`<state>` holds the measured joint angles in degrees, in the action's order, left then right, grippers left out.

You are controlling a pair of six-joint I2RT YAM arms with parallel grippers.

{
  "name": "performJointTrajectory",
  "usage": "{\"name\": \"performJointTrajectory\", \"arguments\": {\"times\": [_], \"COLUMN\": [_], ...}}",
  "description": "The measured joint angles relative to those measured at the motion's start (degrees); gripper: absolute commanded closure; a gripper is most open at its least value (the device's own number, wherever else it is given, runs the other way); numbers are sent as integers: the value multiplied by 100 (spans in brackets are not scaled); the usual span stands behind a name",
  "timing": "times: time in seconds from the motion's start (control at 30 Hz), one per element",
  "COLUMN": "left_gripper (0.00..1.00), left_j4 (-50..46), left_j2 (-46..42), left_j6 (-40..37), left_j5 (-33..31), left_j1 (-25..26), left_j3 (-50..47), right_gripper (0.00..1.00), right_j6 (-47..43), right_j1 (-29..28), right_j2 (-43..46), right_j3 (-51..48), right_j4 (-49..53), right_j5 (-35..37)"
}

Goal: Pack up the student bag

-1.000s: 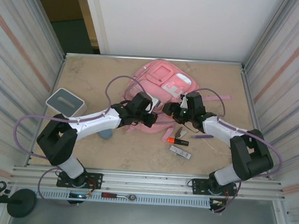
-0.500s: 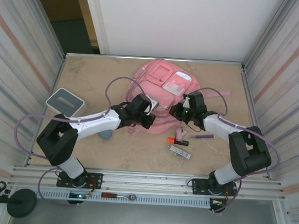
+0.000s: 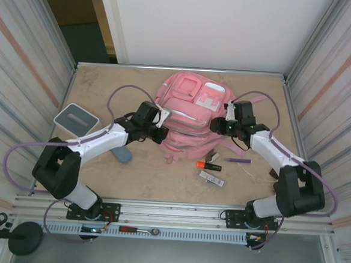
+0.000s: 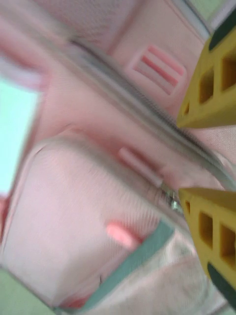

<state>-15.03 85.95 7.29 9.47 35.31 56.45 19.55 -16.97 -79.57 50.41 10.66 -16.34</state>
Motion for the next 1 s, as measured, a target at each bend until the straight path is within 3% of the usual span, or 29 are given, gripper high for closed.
{"name": "performJointTrajectory", "arguments": {"times": [0.23, 0.57, 0.63, 0.73, 0.8, 0.87, 1.0], "left_gripper": [100, 100, 100, 100, 100, 100, 100], "left_j4": [-170, -481, -525, -568, -579, -568, -518], "left_j2": [-122, -122, -122, -125, -144, -188, -396], "left_j6": [-46, -138, -155, -155, -155, -155, -151], "left_j5": [457, 643, 662, 656, 643, 605, 487], "left_j1": [-164, -197, -199, -201, -238, -267, -461], "left_j3": [81, 470, 503, 507, 507, 507, 455], "right_gripper": [46, 47, 56, 81, 93, 100, 100], "right_j6": [-1423, -2590, -2734, -2848, -2922, -2949, -2927], "right_j1": [-1519, -2706, -2824, -2894, -2944, -2988, -3012], "right_j2": [730, 48, -136, -337, -385, -385, -236], "right_j3": [-9, 50, 79, 179, 197, 195, 48], "right_j4": [-334, -483, -531, -586, -647, -721, -938], "right_j5": [487, 1574, 1895, 2413, 2745, 2959, 3158]}}
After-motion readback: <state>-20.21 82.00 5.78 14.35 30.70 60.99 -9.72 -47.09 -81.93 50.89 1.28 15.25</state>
